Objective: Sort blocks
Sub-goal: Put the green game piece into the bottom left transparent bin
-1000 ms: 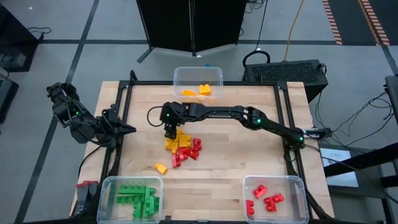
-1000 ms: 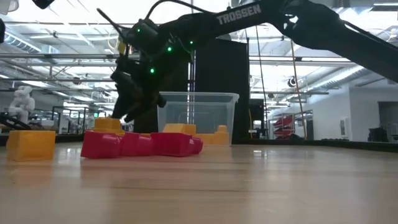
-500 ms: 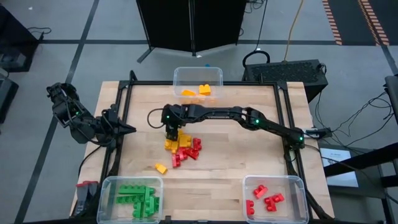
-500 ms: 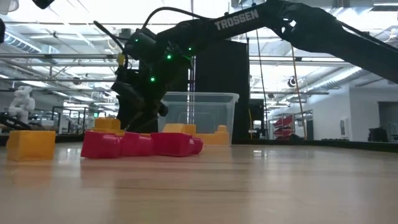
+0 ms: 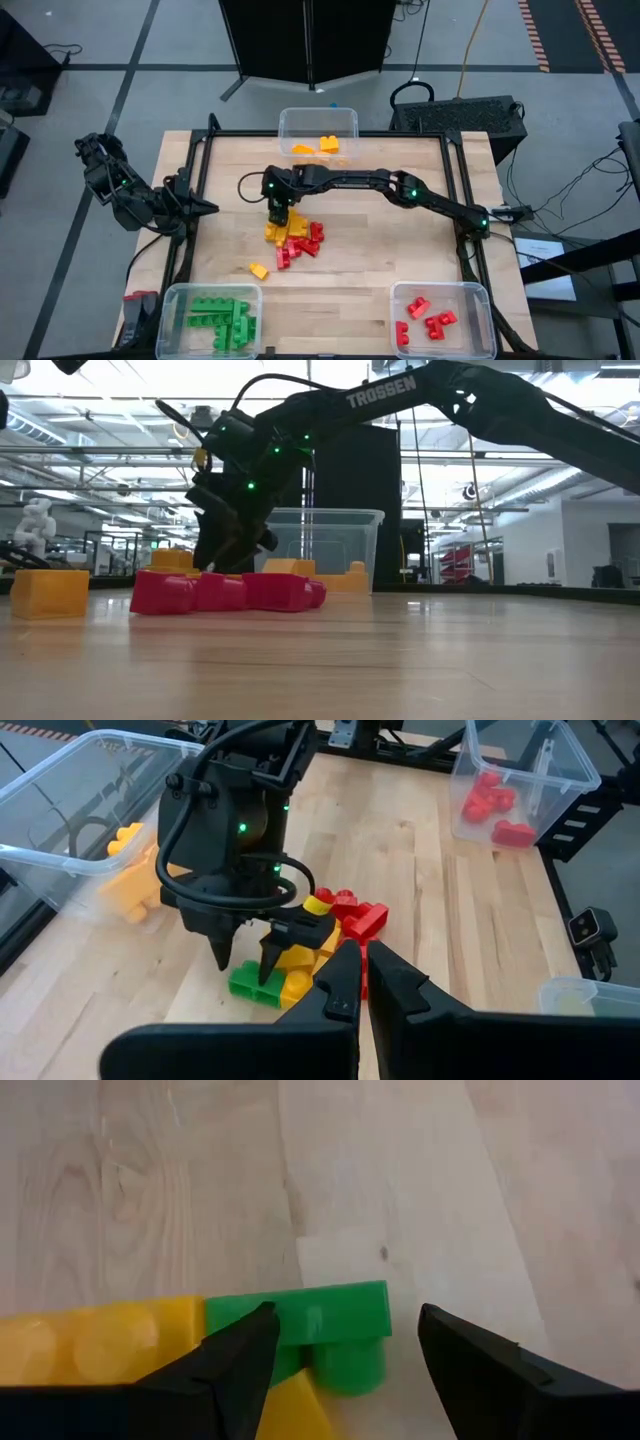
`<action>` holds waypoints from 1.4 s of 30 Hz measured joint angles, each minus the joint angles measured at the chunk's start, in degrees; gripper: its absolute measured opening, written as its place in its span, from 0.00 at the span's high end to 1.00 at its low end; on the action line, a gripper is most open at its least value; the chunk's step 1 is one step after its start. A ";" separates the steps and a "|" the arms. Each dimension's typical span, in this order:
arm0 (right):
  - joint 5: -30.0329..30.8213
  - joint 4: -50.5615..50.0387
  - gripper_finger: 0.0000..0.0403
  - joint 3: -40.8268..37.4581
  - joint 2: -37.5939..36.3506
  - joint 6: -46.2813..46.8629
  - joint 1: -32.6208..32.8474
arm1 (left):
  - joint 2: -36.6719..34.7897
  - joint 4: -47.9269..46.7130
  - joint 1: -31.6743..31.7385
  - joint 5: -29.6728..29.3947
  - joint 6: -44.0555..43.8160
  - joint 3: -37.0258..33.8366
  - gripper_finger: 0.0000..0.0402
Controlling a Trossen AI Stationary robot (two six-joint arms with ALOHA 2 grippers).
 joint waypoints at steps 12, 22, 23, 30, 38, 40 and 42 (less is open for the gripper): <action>0.41 -5.97 0.64 -0.07 -0.15 3.70 -0.83 | -0.02 0.00 -0.01 0.00 0.00 0.00 0.99; 1.90 -17.99 0.64 -0.62 -2.03 4.06 -2.75 | -0.02 -0.24 0.00 0.02 0.49 -0.04 0.99; 1.51 -18.25 0.64 -0.57 -2.31 4.07 -3.01 | -0.01 -0.35 -0.01 0.03 0.50 -0.04 0.99; 4.12 -18.50 0.64 -0.68 -7.14 -0.83 -2.63 | -0.06 -0.56 0.00 0.42 0.50 -0.04 0.99; 5.37 -5.42 0.64 -0.42 -11.29 -3.11 -1.19 | -0.05 -0.62 0.00 0.37 0.50 -0.04 0.99; 5.28 -2.82 0.65 -0.42 -11.27 -1.83 -0.85 | -0.06 -0.61 -0.02 0.37 0.50 -0.04 0.99; 5.23 0.26 0.66 -0.39 -11.03 -1.35 -0.25 | -0.06 -0.63 -0.02 0.37 0.50 -0.04 0.99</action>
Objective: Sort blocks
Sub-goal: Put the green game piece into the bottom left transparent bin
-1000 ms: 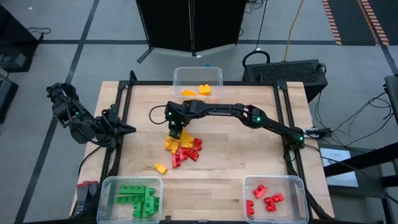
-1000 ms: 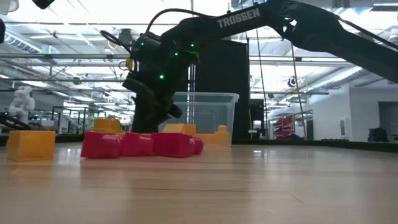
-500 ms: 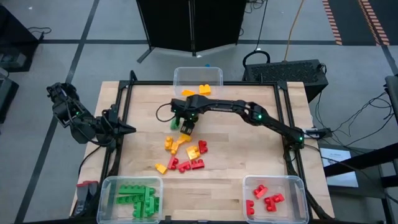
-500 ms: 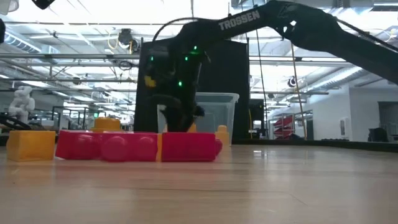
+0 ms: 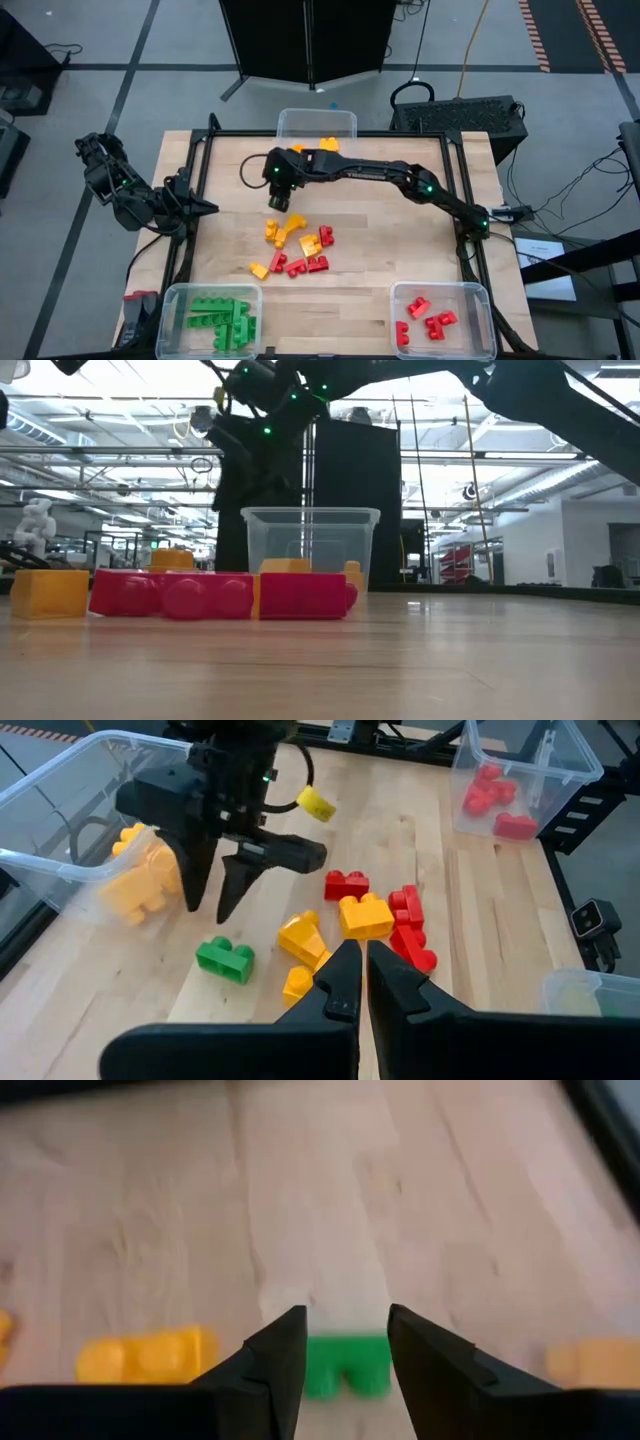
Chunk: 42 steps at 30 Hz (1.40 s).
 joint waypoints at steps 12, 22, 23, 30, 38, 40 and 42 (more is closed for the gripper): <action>0.26 14.13 0.68 0.14 3.98 3.07 3.34 | 0.15 0.24 0.00 -0.12 -0.20 0.00 0.99; 2.51 14.12 0.68 0.10 7.28 6.89 1.35 | 0.48 0.30 0.02 -0.13 -0.50 0.02 0.99; 2.82 13.45 0.68 0.09 7.31 7.10 1.07 | 0.50 0.28 0.02 -0.13 -0.50 0.02 0.99; 1.35 9.92 0.68 0.21 7.39 8.42 -0.45 | 0.49 0.31 0.02 -0.13 -0.59 0.02 0.99; 1.28 4.25 0.68 0.11 8.20 9.00 -0.59 | 0.48 0.72 0.01 -0.13 -0.59 0.02 0.99; 1.36 3.54 0.68 0.13 8.20 9.05 -0.33 | 0.49 0.72 0.02 -0.13 -0.59 0.02 0.99; 1.31 2.03 0.68 0.13 8.24 9.95 -0.16 | 0.49 0.72 0.02 -0.13 -0.61 0.02 0.99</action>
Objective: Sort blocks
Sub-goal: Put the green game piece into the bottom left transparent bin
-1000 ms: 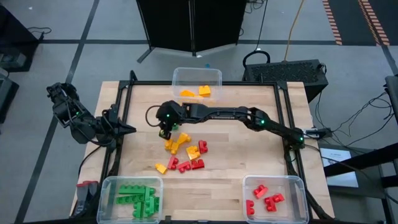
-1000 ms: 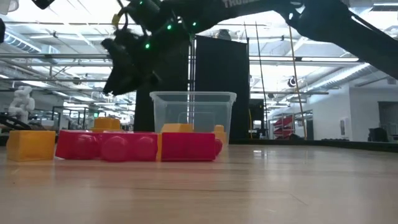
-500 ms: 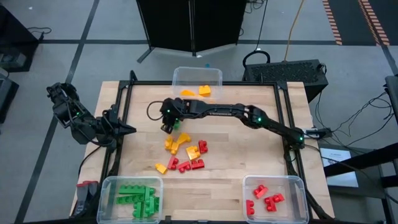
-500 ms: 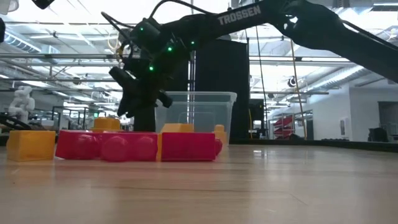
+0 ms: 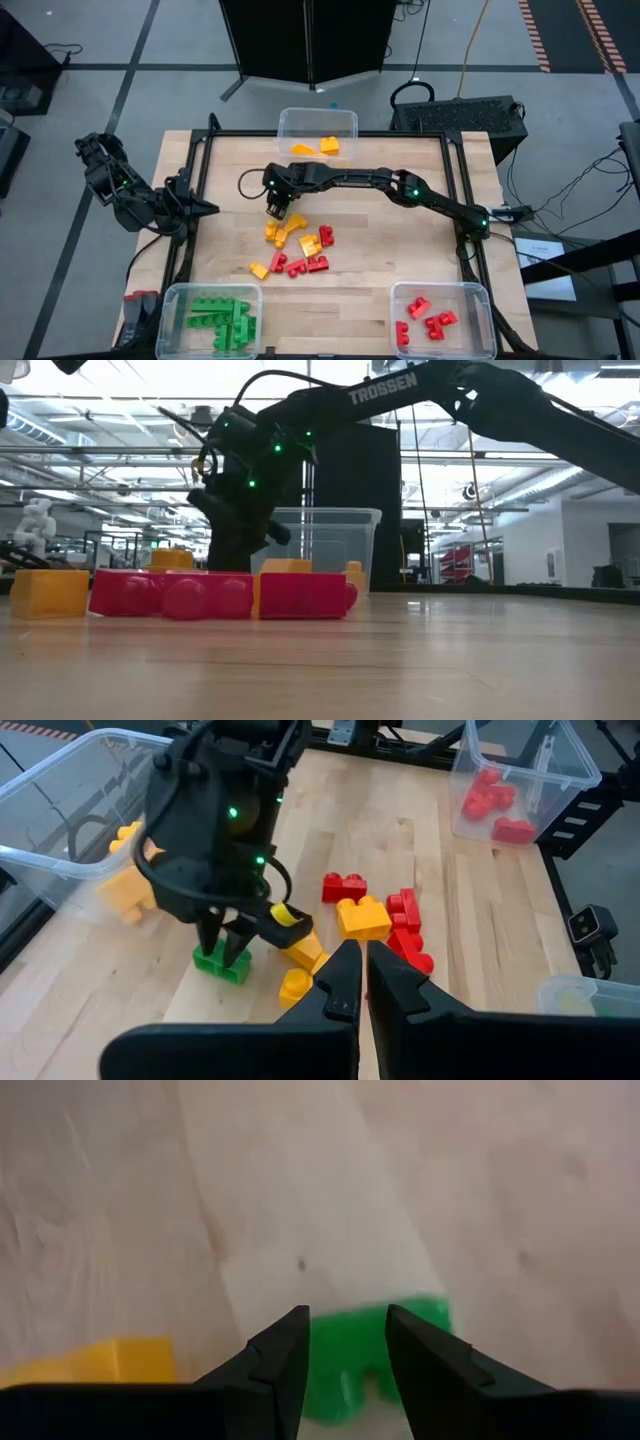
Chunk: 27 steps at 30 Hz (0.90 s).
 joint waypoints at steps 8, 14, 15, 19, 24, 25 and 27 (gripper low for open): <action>-1.22 -5.78 0.68 0.14 -0.09 1.07 2.01 | -0.01 0.02 0.00 0.00 -0.04 0.00 0.99; -1.29 -13.35 0.68 0.24 -0.68 2.68 4.75 | -0.01 0.02 -0.02 0.43 -0.04 0.00 0.99; -1.06 -14.44 0.68 0.27 -0.71 2.73 5.14 | -0.01 0.02 0.00 0.74 -0.07 0.00 0.99; -1.07 -19.46 0.68 0.33 -0.79 4.87 6.38 | 0.02 -0.01 -0.02 1.81 -1.45 0.00 0.99; -1.20 -26.23 0.68 0.23 -1.27 6.08 7.65 | 0.02 -0.02 0.00 3.76 -1.51 0.00 0.99; -1.31 -27.43 0.68 0.22 -1.34 5.92 7.86 | 0.00 -0.04 0.00 3.99 -1.51 0.00 0.99; -1.35 -29.09 0.68 0.13 -2.18 5.88 8.02 | -0.01 -0.04 0.00 4.47 -1.51 0.00 0.99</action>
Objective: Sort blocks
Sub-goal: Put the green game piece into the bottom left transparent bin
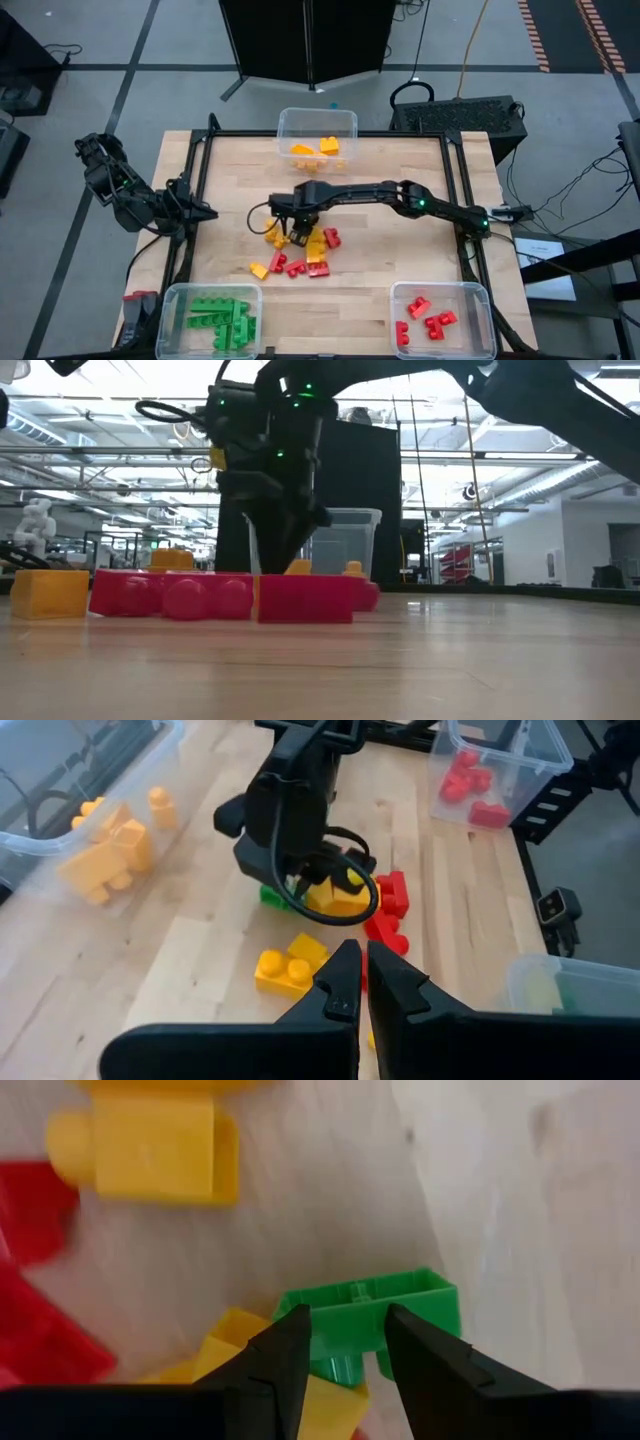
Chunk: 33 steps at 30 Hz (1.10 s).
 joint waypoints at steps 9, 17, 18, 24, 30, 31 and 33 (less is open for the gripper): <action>3.75 -5.40 0.68 -0.38 -6.34 -0.44 -0.13 | 0.00 -0.11 -0.01 0.45 0.06 0.00 0.99; 10.71 -9.27 0.68 -1.14 -14.29 -0.47 0.85 | 0.00 -0.22 0.00 2.12 0.15 0.00 0.99; 10.86 -9.17 0.68 -2.19 -15.72 0.53 0.81 | 0.00 -0.22 -0.01 2.59 0.15 0.00 0.99; 11.85 -2.58 0.68 -19.40 -28.11 3.65 2.45 | 0.00 -0.19 -0.02 4.40 0.11 0.00 0.99; 12.15 26.47 0.68 -49.15 -45.59 13.66 2.34 | 0.00 -0.15 -0.01 4.40 0.11 0.00 0.99; 11.95 31.84 0.68 -52.86 -47.09 16.56 1.77 | 0.00 -0.15 -0.01 4.39 0.11 0.00 0.99; 10.41 42.53 0.68 -58.25 -48.42 22.15 0.53 | 0.00 -0.15 0.00 4.38 0.13 0.00 0.99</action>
